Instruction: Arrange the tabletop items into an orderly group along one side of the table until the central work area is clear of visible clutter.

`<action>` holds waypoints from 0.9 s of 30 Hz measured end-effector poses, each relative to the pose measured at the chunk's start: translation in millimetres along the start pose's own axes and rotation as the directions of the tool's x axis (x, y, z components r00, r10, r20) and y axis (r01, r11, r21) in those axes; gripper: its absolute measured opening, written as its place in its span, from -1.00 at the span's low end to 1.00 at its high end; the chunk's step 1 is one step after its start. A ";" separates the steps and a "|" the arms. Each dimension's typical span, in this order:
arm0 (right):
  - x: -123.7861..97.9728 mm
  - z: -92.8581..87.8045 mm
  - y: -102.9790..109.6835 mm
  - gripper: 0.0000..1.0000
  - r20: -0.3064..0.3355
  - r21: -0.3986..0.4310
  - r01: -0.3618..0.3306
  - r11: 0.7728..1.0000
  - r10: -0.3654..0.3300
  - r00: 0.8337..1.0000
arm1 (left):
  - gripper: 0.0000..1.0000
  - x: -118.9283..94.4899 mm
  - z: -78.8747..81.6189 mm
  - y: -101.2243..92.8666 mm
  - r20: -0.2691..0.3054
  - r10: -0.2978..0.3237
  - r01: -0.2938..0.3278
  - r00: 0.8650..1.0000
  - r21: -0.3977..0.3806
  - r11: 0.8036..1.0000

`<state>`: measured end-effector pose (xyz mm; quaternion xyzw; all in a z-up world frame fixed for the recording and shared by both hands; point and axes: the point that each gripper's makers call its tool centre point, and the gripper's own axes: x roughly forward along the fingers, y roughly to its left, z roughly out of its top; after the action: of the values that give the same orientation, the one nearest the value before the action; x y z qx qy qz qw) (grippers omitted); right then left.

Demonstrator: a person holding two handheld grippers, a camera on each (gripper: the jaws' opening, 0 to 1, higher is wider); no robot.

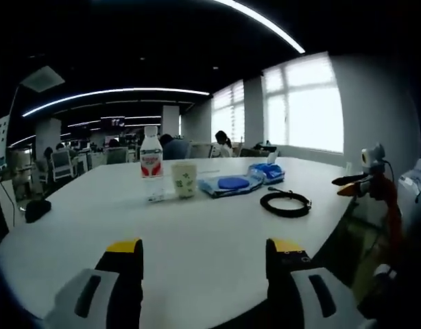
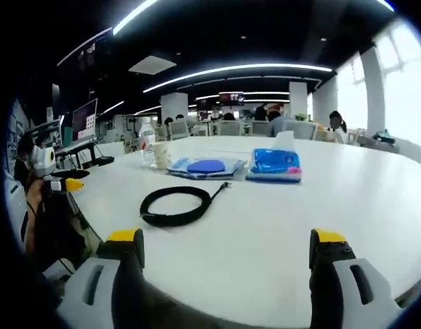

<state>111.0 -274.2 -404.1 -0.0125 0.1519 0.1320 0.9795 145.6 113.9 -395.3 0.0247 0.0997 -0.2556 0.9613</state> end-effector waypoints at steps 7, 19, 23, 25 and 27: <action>5.9 -2.3 -3.6 0.99 -0.032 -0.055 0.025 0.998 -0.027 0.999 | 0.73 -7.0 9.6 -1.9 0.021 0.025 -0.025 0.999 -0.003 1.000; 13.9 2.5 0.7 0.98 -0.044 -0.056 0.015 0.998 -0.017 0.999 | 0.95 -5.4 6.7 -3.4 -0.020 0.029 -0.029 0.999 -0.035 0.999; 13.5 5.6 -0.4 0.98 -0.039 -0.081 0.023 0.996 -0.026 0.999 | 0.95 -1.7 12.6 -2.0 -0.032 0.038 -0.039 0.999 -0.026 0.999; 14.2 7.8 -1.0 0.98 -0.037 -0.086 0.024 0.996 -0.027 0.999 | 0.95 -1.3 15.4 -3.4 -0.035 0.033 -0.034 0.999 -0.022 0.999; 16.3 10.1 -0.1 0.98 -0.041 -0.091 0.018 0.996 -0.022 0.999 | 0.95 -1.7 19.6 -6.8 -0.016 0.024 -0.024 1.000 -0.017 1.000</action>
<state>129.0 -269.5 -399.4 -0.0613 0.1661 0.1287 0.9757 144.3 106.8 -375.7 0.0197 0.1094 -0.2431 0.9636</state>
